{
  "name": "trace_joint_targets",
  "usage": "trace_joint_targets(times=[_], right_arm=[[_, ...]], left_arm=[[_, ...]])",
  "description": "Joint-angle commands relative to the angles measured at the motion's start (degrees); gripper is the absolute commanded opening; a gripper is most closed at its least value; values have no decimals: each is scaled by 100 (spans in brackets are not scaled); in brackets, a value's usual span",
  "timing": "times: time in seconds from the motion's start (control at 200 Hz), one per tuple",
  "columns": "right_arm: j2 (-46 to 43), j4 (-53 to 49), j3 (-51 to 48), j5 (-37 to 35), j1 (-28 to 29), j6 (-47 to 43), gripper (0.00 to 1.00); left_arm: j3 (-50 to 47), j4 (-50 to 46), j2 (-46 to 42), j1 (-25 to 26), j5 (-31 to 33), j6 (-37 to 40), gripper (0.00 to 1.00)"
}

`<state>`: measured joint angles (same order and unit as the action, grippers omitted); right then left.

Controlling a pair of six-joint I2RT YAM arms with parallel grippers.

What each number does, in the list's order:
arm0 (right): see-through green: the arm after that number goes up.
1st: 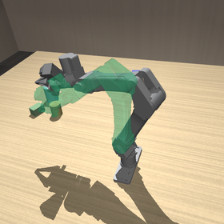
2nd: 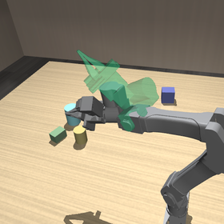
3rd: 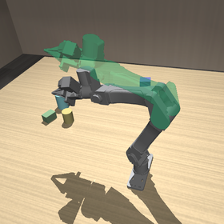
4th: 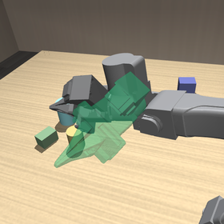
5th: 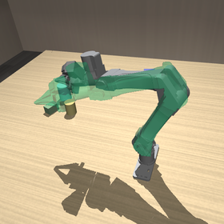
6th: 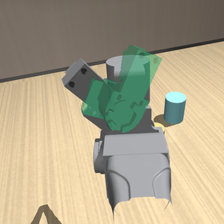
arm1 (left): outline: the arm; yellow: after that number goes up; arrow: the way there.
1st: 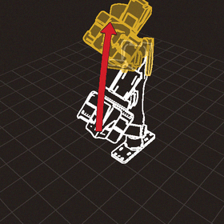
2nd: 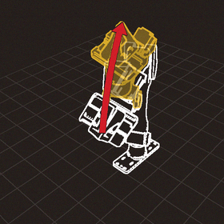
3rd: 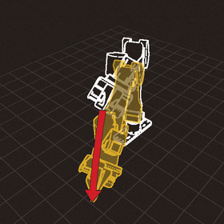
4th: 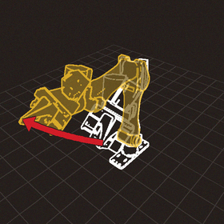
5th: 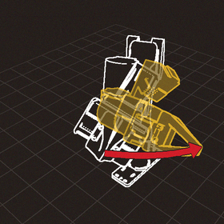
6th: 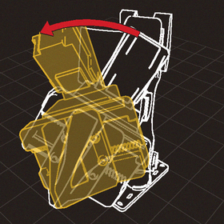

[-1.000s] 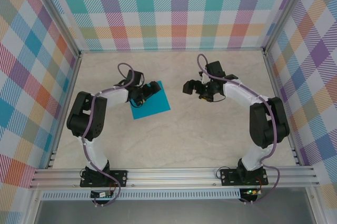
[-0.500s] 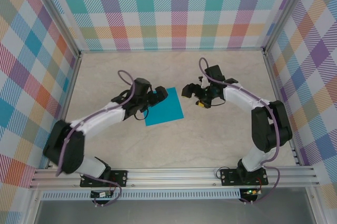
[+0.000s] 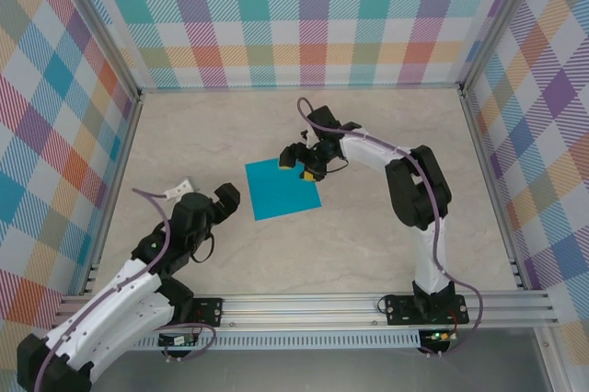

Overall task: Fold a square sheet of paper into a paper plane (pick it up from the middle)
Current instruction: Move the square sheet of paper to the center of the table.

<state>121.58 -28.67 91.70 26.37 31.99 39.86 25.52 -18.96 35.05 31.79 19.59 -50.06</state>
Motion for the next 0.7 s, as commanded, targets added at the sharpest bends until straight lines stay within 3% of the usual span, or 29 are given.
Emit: trace_joint_targets(times=[0.0,0.125,0.25,0.54,0.62,0.695], right_arm=[[409,-762,570,-269,26,44,74],[491,-1017,465,-722,32,23,72],[254,-1160,-165,-1226,11,-47,72],[-923,-522,-2063,-1723,-324,222,70],[-1090,-310,-2035,-1676,-343,-321,72],[-746,-899,-1411,-1837,-410,-825,71]], left_arm=[[-262,-323,-704,-86,280,-213,100],[-611,-71,-1339,-85,-157,-141,100],[-653,-131,-1247,-85,-450,-129,100],[-283,1002,619,-73,-1600,-54,100],[71,907,1208,-26,-1750,162,100],[266,991,1625,-2,-1795,215,100]])
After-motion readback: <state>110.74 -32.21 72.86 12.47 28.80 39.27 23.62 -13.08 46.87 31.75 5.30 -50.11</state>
